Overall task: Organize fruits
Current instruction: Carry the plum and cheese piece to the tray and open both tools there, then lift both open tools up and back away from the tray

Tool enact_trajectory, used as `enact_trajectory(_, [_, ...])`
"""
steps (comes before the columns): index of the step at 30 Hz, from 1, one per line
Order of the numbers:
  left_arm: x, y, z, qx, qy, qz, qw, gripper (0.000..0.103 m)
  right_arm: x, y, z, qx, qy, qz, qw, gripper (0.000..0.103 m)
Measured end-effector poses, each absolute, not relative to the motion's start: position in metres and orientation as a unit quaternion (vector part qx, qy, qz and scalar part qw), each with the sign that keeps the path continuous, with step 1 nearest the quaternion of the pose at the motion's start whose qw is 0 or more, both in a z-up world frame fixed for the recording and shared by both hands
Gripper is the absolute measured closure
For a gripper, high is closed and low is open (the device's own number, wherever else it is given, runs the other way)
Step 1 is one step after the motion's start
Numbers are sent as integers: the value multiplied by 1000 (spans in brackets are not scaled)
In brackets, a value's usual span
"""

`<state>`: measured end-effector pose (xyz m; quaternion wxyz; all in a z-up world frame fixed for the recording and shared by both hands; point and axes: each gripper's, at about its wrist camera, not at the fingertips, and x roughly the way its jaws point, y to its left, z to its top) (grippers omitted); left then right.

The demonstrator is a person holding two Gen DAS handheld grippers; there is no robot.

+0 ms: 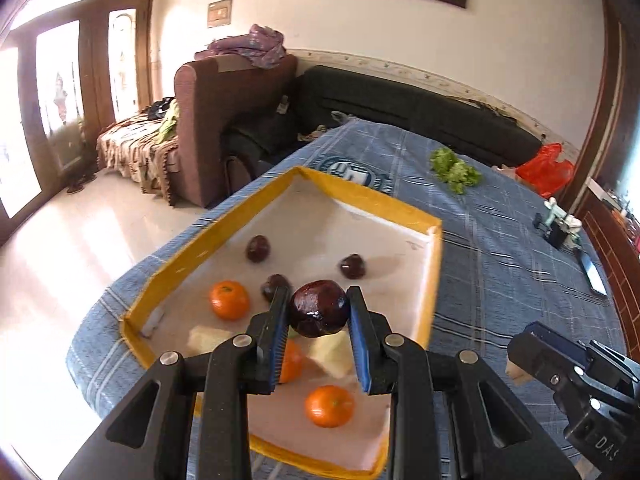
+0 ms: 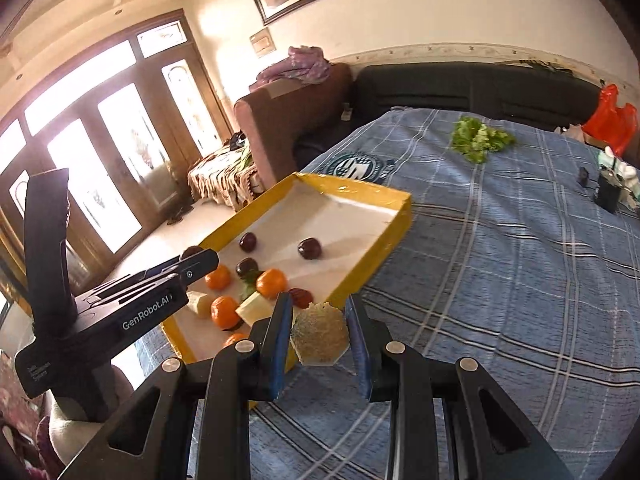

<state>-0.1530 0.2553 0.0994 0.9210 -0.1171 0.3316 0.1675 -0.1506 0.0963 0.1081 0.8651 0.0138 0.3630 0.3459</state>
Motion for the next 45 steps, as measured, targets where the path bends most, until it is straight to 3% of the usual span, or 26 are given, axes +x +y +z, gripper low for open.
enact_trajectory(18, [-149, 307, 72, -131, 355, 203, 903, 76, -141, 161, 84, -65, 353, 350, 865, 72])
enact_trajectory(45, [-125, 320, 42, -124, 379, 215, 892, 76, -116, 209, 47, -111, 374, 354, 850, 71])
